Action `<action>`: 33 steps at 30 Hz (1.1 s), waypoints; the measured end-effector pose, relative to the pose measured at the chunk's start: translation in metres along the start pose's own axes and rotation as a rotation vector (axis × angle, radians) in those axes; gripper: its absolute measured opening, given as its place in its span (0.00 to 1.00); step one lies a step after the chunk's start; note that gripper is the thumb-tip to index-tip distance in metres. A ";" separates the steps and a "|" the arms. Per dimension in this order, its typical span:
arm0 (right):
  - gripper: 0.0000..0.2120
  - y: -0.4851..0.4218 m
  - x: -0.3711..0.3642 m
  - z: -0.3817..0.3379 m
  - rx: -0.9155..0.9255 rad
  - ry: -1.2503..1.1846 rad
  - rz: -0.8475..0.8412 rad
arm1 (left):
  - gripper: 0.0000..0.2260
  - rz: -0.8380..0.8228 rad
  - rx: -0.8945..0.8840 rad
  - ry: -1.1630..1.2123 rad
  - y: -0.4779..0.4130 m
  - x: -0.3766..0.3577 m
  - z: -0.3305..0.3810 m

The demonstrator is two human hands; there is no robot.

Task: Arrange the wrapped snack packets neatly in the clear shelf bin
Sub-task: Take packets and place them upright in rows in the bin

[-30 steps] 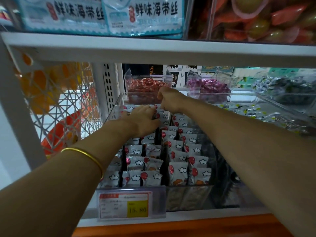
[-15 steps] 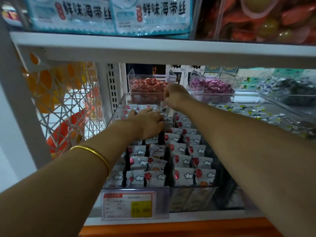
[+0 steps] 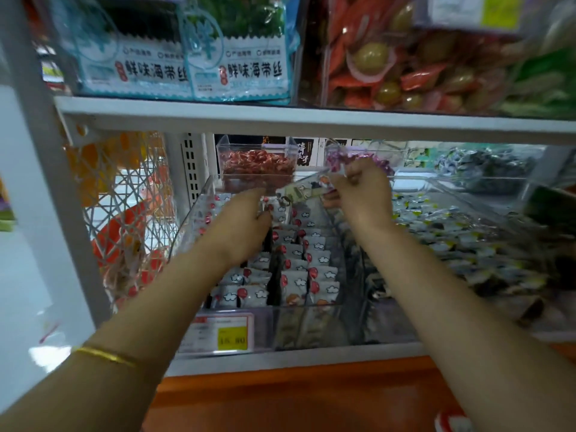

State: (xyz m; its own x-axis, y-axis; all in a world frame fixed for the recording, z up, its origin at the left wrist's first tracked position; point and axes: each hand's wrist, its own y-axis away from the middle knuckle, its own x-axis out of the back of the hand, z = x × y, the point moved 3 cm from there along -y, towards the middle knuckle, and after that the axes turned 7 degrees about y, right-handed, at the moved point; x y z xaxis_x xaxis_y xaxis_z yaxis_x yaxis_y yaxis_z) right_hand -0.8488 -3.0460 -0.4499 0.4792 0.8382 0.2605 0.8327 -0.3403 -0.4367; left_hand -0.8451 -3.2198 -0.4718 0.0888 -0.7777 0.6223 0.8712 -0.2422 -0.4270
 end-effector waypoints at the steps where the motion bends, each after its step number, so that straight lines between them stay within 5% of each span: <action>1: 0.01 0.010 0.008 0.001 -0.025 -0.058 -0.008 | 0.18 0.047 0.005 0.038 0.008 0.001 0.004; 12: 0.04 0.077 0.039 0.000 -0.298 -0.746 -0.247 | 0.07 0.128 0.334 0.916 0.055 0.008 0.018; 16: 0.05 0.082 0.037 0.003 -0.333 -0.824 -0.284 | 0.04 0.156 0.387 1.170 0.060 0.009 0.019; 22: 0.07 0.082 0.033 0.005 -0.303 -0.795 -0.265 | 0.03 0.196 0.387 1.083 0.059 0.006 0.007; 33: 0.05 0.080 0.033 0.004 -0.183 -0.674 -0.243 | 0.10 0.033 0.164 0.519 0.063 0.002 0.026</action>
State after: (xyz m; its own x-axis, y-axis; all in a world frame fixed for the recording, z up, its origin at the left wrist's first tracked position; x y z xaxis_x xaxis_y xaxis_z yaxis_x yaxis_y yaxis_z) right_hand -0.7673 -3.0443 -0.4797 0.0501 0.9588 -0.2795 0.9549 -0.1280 -0.2678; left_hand -0.7775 -3.2216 -0.4806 -0.0965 -0.9776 0.1869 0.9397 -0.1514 -0.3066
